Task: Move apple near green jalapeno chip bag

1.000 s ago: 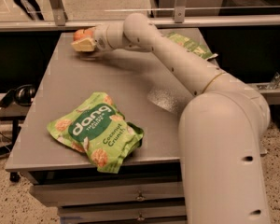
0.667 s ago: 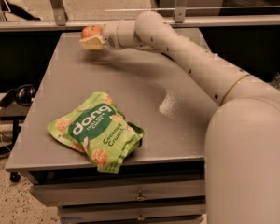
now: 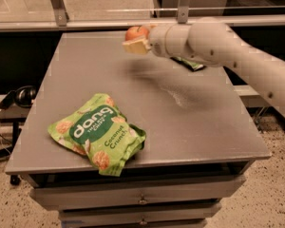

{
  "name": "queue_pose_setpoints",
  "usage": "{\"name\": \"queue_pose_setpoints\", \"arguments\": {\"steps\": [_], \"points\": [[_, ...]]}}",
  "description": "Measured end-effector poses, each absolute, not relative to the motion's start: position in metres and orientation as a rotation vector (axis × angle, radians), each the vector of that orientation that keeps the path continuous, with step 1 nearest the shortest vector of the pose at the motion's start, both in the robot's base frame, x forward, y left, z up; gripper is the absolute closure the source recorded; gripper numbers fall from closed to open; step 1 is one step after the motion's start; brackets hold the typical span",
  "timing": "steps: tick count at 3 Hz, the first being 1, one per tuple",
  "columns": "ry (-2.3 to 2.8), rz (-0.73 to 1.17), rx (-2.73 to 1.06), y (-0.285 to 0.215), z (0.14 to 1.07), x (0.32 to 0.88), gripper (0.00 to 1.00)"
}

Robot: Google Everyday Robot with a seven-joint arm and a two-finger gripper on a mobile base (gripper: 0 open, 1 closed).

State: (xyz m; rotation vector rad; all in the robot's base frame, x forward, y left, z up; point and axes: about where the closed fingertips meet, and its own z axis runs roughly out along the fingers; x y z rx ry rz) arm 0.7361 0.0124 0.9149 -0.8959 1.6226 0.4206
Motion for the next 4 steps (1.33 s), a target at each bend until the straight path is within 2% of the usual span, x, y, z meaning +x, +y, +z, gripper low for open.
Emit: {"name": "queue_pose_setpoints", "arguments": {"steps": [2, 3, 4], "points": [[1.708, 0.24, -0.766, -0.141, 0.906, 0.674, 1.0], [1.73, 0.187, -0.714, -0.195, 0.899, 0.662, 1.0], [1.753, 0.179, -0.685, -0.222, 0.882, 0.658, 1.0]]}}
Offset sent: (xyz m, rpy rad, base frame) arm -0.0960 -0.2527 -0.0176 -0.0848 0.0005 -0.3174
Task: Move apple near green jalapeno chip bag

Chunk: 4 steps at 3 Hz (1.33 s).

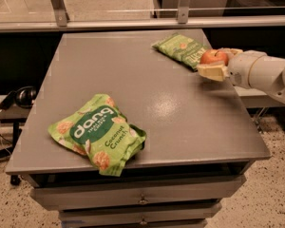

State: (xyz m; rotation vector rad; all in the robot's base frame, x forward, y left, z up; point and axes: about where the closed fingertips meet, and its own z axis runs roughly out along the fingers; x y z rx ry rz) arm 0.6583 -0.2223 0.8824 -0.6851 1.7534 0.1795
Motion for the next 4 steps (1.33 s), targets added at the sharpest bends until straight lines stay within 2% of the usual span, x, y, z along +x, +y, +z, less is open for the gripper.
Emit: {"name": "queue_pose_setpoints", "arguments": {"steps": [1, 2, 4], "points": [[1.76, 0.201, -0.669, -0.229, 0.869, 0.66, 1.0], [1.761, 0.229, -0.663, -0.228, 0.86, 0.667, 0.82], [1.759, 0.251, -0.659, -0.227, 0.854, 0.671, 0.35]]}}
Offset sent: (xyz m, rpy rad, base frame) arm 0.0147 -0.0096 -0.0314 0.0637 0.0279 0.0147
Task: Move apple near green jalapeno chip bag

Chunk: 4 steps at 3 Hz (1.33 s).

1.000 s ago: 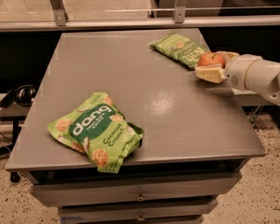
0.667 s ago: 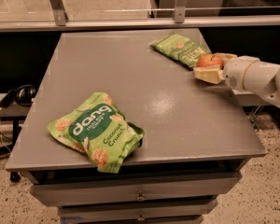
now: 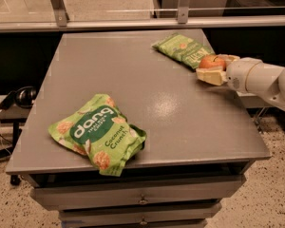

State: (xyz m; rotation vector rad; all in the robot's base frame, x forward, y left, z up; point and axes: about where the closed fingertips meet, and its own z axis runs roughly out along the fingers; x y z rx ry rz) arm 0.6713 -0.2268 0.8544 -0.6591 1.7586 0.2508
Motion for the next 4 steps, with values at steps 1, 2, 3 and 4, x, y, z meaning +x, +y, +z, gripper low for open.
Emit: {"name": "queue_pose_setpoints", "arguments": {"steps": [1, 2, 3, 4], "points": [[1.759, 0.257, -0.653, -0.226, 0.853, 0.669, 0.13], [1.76, 0.264, -0.652, -0.225, 0.851, 0.665, 0.0], [1.755, 0.283, -0.668, -0.221, 0.856, 0.653, 0.0], [1.72, 0.26, -0.745, -0.23, 0.883, 0.622, 0.0]]}}
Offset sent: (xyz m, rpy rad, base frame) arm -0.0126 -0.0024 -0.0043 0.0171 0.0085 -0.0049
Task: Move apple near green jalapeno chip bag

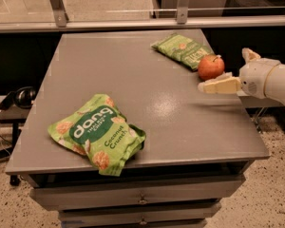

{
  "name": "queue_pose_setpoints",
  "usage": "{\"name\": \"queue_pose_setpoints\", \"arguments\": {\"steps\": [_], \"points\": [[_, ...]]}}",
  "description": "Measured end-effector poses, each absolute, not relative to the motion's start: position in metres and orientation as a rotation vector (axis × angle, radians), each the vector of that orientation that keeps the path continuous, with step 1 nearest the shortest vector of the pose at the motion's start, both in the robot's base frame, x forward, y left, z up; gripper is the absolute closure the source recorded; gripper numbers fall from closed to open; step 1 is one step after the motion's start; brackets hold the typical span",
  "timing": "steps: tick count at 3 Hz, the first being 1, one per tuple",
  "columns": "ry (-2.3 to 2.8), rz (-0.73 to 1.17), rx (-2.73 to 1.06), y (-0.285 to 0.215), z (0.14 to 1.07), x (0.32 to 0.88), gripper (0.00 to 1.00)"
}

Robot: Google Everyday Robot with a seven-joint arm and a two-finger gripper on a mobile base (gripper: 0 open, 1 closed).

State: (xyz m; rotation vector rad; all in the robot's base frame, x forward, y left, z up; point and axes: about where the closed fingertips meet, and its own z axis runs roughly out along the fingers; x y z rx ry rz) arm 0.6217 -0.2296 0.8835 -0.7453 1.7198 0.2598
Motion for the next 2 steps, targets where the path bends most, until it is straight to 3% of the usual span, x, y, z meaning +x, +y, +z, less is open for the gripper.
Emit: {"name": "queue_pose_setpoints", "arguments": {"steps": [1, 2], "points": [[1.646, 0.216, -0.862, -0.254, 0.927, 0.579, 0.0], [1.651, 0.259, -0.925, -0.244, 0.919, 0.568, 0.0]]}}
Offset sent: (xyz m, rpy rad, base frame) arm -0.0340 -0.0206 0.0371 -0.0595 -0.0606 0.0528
